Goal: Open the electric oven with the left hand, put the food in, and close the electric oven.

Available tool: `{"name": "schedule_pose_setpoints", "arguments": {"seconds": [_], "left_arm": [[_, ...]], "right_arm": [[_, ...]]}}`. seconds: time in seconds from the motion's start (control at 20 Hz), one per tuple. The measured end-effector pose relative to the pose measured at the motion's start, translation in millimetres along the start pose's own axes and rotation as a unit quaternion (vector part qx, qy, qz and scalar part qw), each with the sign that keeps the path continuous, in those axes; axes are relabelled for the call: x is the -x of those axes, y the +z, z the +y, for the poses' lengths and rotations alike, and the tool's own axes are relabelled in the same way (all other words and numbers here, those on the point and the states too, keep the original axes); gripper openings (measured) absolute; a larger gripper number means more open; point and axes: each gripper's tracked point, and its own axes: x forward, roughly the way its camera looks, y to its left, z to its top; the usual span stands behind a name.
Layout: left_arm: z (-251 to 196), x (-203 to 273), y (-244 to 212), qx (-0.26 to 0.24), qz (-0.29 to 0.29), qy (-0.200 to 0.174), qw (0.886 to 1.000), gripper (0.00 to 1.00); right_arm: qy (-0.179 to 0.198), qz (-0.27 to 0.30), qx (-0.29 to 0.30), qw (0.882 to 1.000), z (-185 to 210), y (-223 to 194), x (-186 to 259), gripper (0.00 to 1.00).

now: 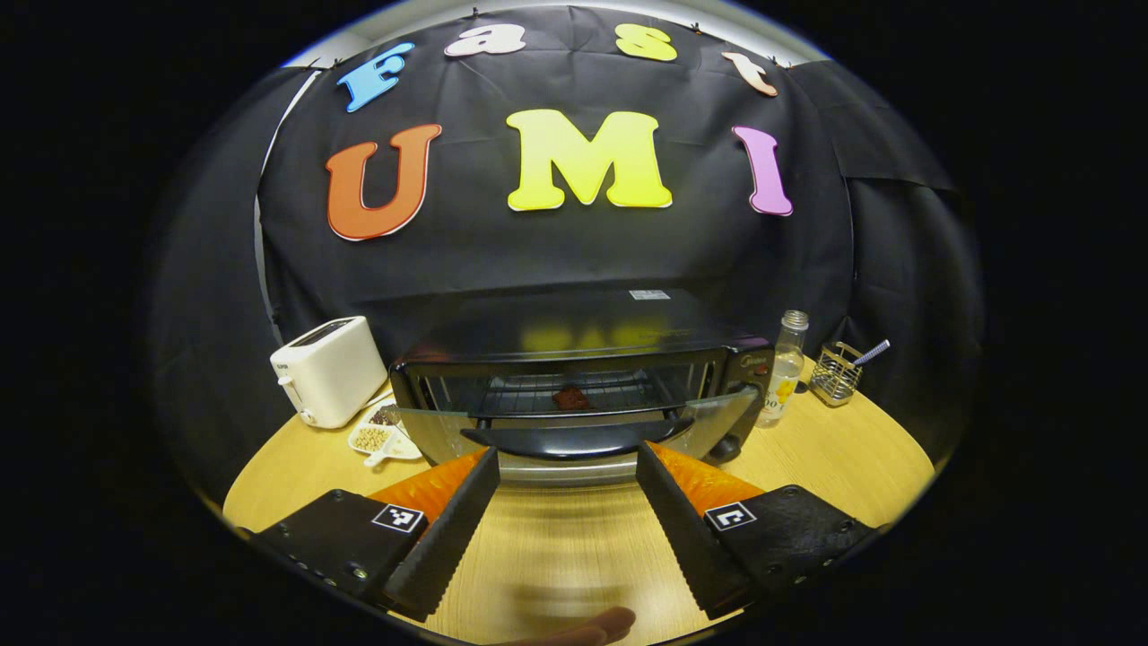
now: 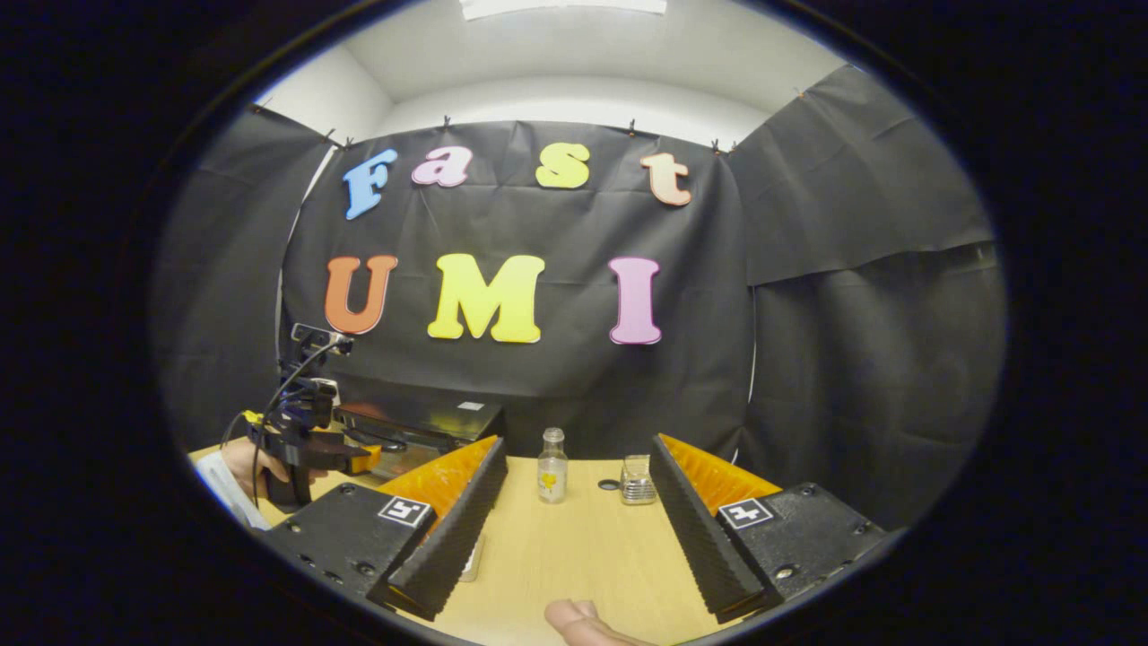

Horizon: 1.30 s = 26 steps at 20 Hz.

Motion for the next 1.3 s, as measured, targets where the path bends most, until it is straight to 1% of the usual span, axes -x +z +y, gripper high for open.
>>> {"name": "schedule_pose_setpoints", "arguments": {"seconds": [0.15, 0.35, 0.5, 0.7, 0.85, 1.0, 1.1, 1.2, 1.3], "left_arm": [[13.3, 4.5, -7.4, 0.001, 0.013, 0.019, 1.000, 0.98], [11.7, 42.8, -0.7, 0.004, -0.011, 0.015, 1.000, 0.98], [11.4, 89.6, 5.1, 0.004, -0.036, 0.021, 0.999, 0.98], [15.3, 164.8, 19.1, -0.005, -0.080, 0.047, 0.996, 0.98], [6.2, 221.3, 38.8, 0.007, -0.115, 0.045, 0.992, 0.98], [7.7, 278.5, 65.1, 0.019, -0.153, 0.047, 0.987, 0.97], [14.4, 313.0, 74.4, 0.020, -0.173, 0.059, 0.983, 0.97], [19.6, 342.3, 83.0, 0.010, -0.198, 0.073, 0.977, 0.97], [24.4, 365.9, 79.5, 0.001, -0.211, 0.084, 0.974, 0.97]], "right_arm": [[-0.003, -0.001, -0.009, 1.000, 0.1, 2.1, 10.6, 1.00], [-0.002, -0.006, -0.020, 1.000, 3.2, 5.1, 27.2, 1.00], [0.001, -0.009, -0.034, 0.999, 5.4, 4.5, 38.3, 1.00], [-0.001, -0.014, -0.048, 0.999, 3.6, 1.2, 63.5, 1.00], [0.001, -0.014, -0.052, 0.999, 5.2, -2.0, 89.0, 1.00], [-0.003, -0.019, -0.042, 0.999, 3.9, 6.2, 106.9, 1.00], [-0.005, -0.026, -0.027, 0.999, 5.6, 14.7, 118.0, 1.00], [-0.005, -0.033, -0.022, 0.999, 7.6, 21.9, 128.2, 1.00], [0.000, -0.041, -0.023, 0.999, 10.7, 26.0, 135.5, 1.00]]}}
